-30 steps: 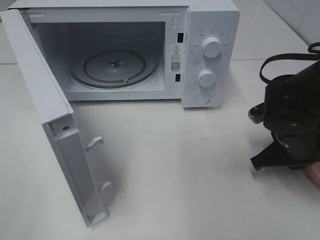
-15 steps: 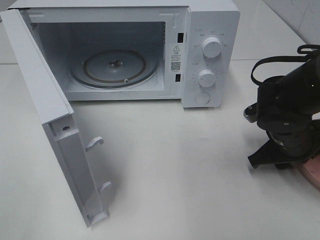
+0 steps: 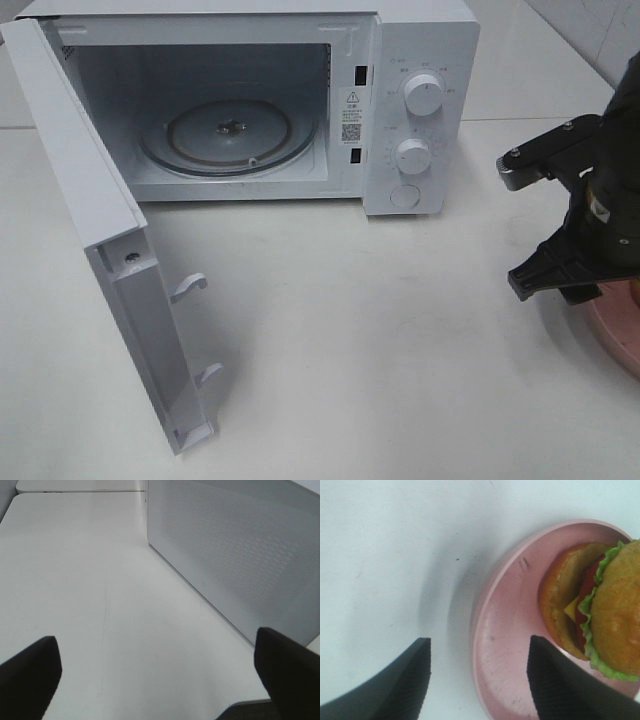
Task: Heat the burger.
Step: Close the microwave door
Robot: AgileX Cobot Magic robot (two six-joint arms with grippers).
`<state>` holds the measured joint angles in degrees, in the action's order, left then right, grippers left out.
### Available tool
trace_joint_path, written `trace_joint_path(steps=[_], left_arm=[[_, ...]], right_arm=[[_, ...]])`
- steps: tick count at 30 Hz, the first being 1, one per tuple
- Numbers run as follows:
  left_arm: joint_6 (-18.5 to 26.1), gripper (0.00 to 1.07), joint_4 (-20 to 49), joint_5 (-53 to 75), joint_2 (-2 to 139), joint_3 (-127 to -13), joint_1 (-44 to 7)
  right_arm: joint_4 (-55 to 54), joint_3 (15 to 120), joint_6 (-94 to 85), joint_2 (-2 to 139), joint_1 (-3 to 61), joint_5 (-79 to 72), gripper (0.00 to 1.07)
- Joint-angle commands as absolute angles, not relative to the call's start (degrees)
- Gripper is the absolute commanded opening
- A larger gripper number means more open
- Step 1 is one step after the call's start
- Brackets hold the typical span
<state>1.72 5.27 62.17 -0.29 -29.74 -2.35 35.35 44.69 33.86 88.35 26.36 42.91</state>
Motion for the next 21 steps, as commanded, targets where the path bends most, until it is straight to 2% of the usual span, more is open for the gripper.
trace_joint_path(steps=[1, 7, 9, 10, 12, 21], left_arm=[[1.4, 1.0, 5.3, 61.4, -0.6, -29.6, -2.3], [1.4, 1.0, 5.3, 61.4, -0.6, -29.6, -2.3], [1.4, 1.0, 5.3, 61.4, -0.6, -29.6, -2.3], [1.4, 1.0, 5.3, 61.4, -0.6, -29.6, -2.3], [1.4, 1.0, 5.3, 61.4, -0.6, -29.6, -2.3], [1.4, 1.0, 5.3, 61.4, -0.6, -29.6, -2.3]], right_arm=[[25.7, 44.9, 18.4, 81.7, 26.2, 41.3, 0.58], [17.4, 44.8, 8.6, 75.8, 26.2, 41.4, 0.61], [11.2, 44.8, 4.1, 70.4, 26.2, 42.1, 0.68], [11.2, 44.8, 4.1, 70.4, 26.2, 42.1, 0.68], [9.4, 44.8, 2.9, 66.6, 26.2, 44.2, 0.8], [9.4, 44.8, 2.9, 57.0, 26.2, 49.5, 0.79]])
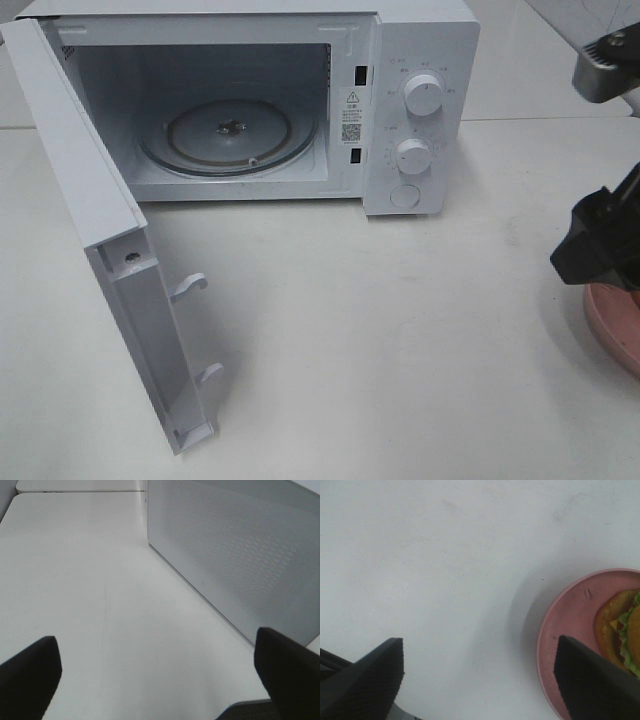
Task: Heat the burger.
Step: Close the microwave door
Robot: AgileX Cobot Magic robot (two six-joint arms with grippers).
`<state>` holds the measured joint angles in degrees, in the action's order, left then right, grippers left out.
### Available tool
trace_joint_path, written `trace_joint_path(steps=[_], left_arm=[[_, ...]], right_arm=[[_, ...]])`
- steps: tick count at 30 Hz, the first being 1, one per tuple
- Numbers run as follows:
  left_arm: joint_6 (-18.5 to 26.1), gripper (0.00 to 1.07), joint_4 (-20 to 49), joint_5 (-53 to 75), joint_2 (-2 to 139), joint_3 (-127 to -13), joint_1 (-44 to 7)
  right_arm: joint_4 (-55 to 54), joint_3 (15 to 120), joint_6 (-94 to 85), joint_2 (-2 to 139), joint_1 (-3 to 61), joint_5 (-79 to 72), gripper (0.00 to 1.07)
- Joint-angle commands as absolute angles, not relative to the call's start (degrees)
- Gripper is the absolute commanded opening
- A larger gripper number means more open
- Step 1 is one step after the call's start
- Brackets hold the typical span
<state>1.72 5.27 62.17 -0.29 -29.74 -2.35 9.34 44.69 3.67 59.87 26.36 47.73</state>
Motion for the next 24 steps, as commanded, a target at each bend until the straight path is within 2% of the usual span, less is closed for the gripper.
trace_joint_path(steps=[1, 10, 12, 16, 24], left_arm=[[1.4, 1.0, 5.3, 61.4, -0.6, -29.6, -2.3], [1.4, 1.0, 5.3, 61.4, -0.6, -29.6, -2.3], [1.4, 1.0, 5.3, 61.4, -0.6, -29.6, -2.3], [1.4, 1.0, 5.3, 61.4, -0.6, -29.6, -2.3], [1.4, 1.0, 5.3, 61.4, -0.6, -29.6, -2.3]], right_arm=[[9.4, 44.8, 2.9, 56.1, 26.2, 49.9, 0.79], [9.7, 44.7, 2.9, 45.6, 26.2, 51.6, 0.77], [9.7, 41.9, 2.9, 38.5, 26.1, 51.6, 0.76], [9.7, 38.4, 3.4, 33.2, 25.9, 51.6, 0.76], [7.7, 32.3, 3.6, 19.3, 16.6, 52.0, 0.76]])
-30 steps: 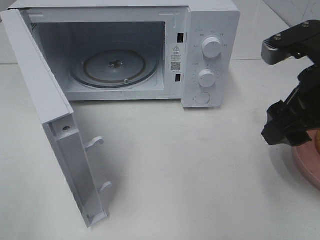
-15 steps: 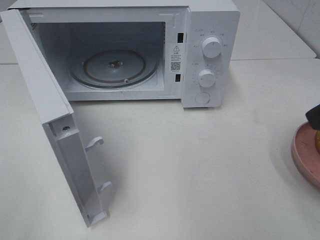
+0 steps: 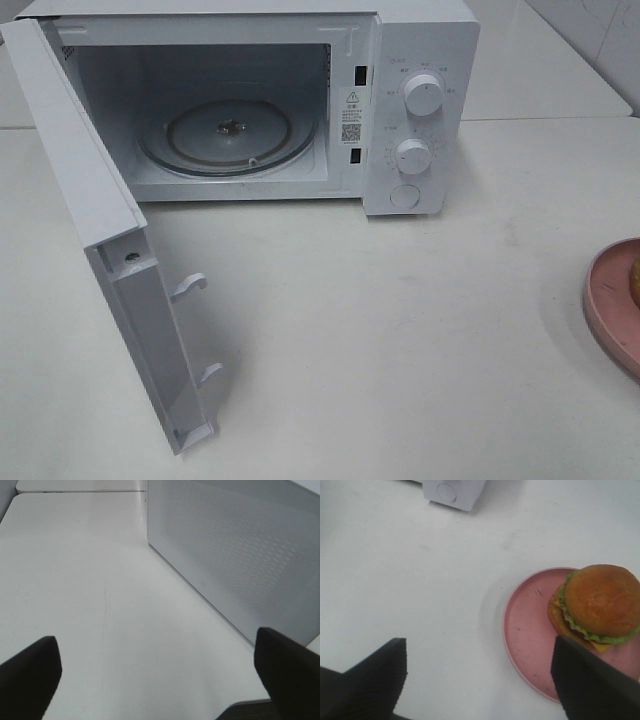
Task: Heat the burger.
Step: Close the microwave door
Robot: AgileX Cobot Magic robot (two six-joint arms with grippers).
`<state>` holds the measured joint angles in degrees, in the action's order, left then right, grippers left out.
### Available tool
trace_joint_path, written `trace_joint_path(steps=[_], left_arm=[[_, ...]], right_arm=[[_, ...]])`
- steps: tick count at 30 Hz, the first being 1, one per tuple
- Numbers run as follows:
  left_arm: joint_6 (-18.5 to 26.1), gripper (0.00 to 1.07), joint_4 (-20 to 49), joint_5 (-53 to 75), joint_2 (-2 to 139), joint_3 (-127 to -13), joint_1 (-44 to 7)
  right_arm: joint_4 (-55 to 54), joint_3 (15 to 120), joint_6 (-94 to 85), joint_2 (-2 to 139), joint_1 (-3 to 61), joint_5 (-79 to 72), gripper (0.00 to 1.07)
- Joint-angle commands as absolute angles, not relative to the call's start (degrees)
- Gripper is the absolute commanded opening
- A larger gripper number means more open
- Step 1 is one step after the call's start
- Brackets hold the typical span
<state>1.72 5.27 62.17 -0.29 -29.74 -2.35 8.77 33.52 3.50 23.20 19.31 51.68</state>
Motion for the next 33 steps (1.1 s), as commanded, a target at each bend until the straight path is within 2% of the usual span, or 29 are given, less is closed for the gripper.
trace_joint_path(steps=[1, 11, 20, 33], left_arm=[[1.4, 1.0, 5.3, 61.4, -0.6, -29.6, -2.3], [1.4, 1.0, 5.3, 61.4, -0.6, -29.6, -2.3], [1.4, 1.0, 5.3, 61.4, -0.6, -29.6, -2.3], [1.4, 1.0, 5.3, 61.4, -0.7, -29.6, -2.3]], right_arm=[[7.2, 31.8, 3.6, 17.6, 16.0, 52.1, 0.76], [5.4, 30.0, 3.6, 5.9, 15.4, 52.0, 0.76], [4.8, 28.4, 3.3, -1.5, 9.2, 57.2, 0.76], [4.8, 28.4, 3.2, -1.8, 8.7, 57.2, 0.76]])
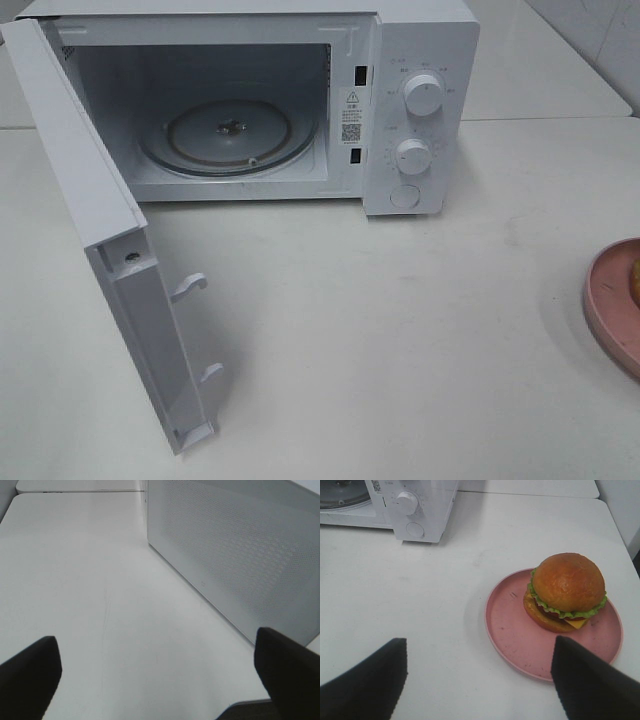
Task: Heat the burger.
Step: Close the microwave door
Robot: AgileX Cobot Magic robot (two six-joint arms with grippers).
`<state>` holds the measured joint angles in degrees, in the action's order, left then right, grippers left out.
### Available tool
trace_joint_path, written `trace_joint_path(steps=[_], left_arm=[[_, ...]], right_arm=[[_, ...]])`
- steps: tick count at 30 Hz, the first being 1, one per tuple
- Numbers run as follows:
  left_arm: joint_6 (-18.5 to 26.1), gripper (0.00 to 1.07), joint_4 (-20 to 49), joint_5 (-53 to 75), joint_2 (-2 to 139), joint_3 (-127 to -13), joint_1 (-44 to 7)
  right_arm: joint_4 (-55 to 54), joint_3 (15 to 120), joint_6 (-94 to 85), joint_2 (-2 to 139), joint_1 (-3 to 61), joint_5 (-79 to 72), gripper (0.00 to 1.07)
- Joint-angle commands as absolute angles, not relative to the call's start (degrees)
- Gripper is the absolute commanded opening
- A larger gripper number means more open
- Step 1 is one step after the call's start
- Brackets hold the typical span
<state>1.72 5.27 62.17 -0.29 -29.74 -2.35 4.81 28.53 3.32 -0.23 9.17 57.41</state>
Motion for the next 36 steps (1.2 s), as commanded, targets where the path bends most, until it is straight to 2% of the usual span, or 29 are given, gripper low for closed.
trace_joint_path(steps=[1, 36], left_arm=[[1.4, 1.0, 5.3, 61.4, -0.7, -29.6, -2.3], [1.4, 1.0, 5.4, 61.4, -0.7, -29.6, -2.3]], right_arm=[[4.8, 28.4, 3.2, -1.8, 8.7, 57.2, 0.76], [4.8, 28.4, 3.2, -1.8, 8.7, 57.2, 0.76]])
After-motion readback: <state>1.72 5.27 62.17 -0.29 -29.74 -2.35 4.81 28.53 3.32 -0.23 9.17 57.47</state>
